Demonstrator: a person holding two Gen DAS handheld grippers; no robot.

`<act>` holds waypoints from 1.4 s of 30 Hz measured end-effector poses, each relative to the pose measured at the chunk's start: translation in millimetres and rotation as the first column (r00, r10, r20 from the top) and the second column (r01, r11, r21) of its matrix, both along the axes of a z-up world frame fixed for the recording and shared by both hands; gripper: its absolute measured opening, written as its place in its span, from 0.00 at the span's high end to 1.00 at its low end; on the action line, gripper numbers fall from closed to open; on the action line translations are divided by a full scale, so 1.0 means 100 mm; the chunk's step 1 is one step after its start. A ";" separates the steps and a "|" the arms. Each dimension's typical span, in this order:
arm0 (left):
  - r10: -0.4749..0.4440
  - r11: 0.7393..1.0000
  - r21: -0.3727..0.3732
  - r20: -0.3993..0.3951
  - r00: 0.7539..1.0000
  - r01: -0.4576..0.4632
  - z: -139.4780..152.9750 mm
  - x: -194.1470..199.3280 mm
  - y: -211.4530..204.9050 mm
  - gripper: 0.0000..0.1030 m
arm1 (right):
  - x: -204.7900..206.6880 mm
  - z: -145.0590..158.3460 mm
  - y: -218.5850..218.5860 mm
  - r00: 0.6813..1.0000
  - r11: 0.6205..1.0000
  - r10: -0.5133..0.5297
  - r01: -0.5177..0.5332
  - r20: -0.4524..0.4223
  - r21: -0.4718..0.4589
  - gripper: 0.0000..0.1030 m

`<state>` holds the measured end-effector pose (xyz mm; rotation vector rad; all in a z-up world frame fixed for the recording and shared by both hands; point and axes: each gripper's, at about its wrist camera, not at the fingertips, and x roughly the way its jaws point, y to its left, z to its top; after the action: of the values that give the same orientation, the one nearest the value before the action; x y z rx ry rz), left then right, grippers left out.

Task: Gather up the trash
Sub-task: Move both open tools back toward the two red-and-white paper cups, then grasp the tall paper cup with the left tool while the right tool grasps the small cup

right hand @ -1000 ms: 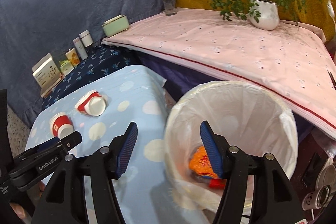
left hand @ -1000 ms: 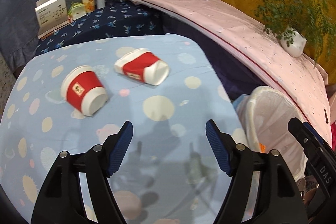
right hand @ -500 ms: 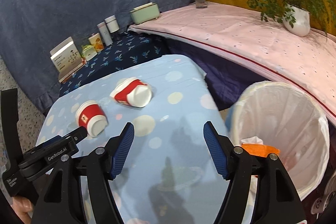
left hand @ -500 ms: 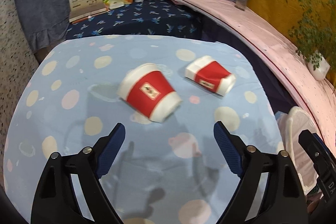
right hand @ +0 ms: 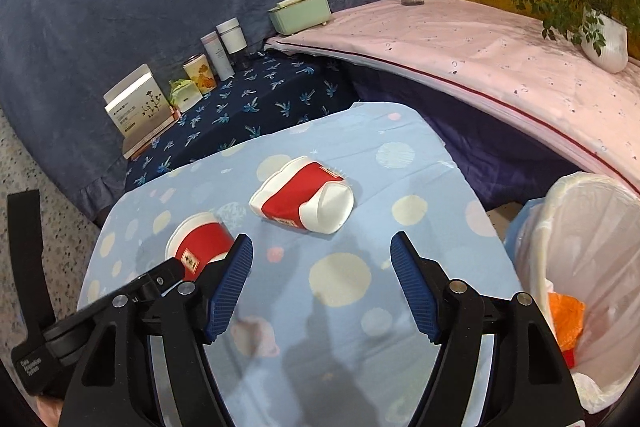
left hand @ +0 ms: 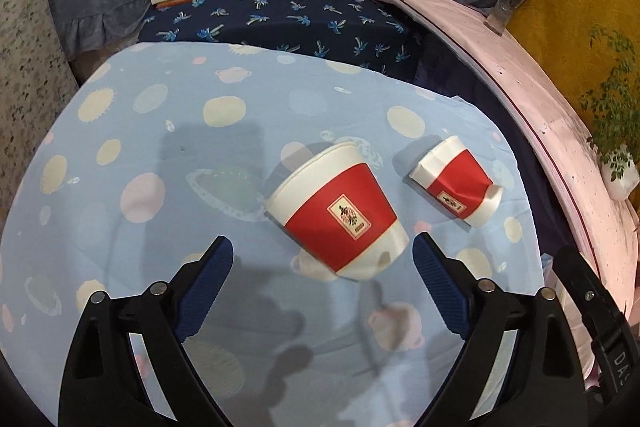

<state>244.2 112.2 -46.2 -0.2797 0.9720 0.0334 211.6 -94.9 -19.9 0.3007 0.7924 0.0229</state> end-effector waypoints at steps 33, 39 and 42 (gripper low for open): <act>-0.153 0.983 -0.103 -0.021 0.988 0.150 -0.21 0.26 -0.40 0.64 | 0.45 -0.34 -0.10 0.999 0.999 -0.036 0.036 -0.016 0.014 0.84; -0.195 0.977 -0.084 0.021 0.981 0.196 0.04 0.03 -0.61 0.64 | 0.13 -0.10 -0.31 0.997 0.997 -0.073 0.073 0.034 0.004 0.84; -0.225 0.971 -0.075 0.039 0.973 0.228 0.16 -0.10 -0.77 0.64 | -0.06 0.02 -0.45 0.994 0.995 -0.094 0.095 0.056 -0.003 0.84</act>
<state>234.3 35.7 -30.3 -0.2392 0.9718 -0.2180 206.1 -140.0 -17.9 0.3303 0.7221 -0.0600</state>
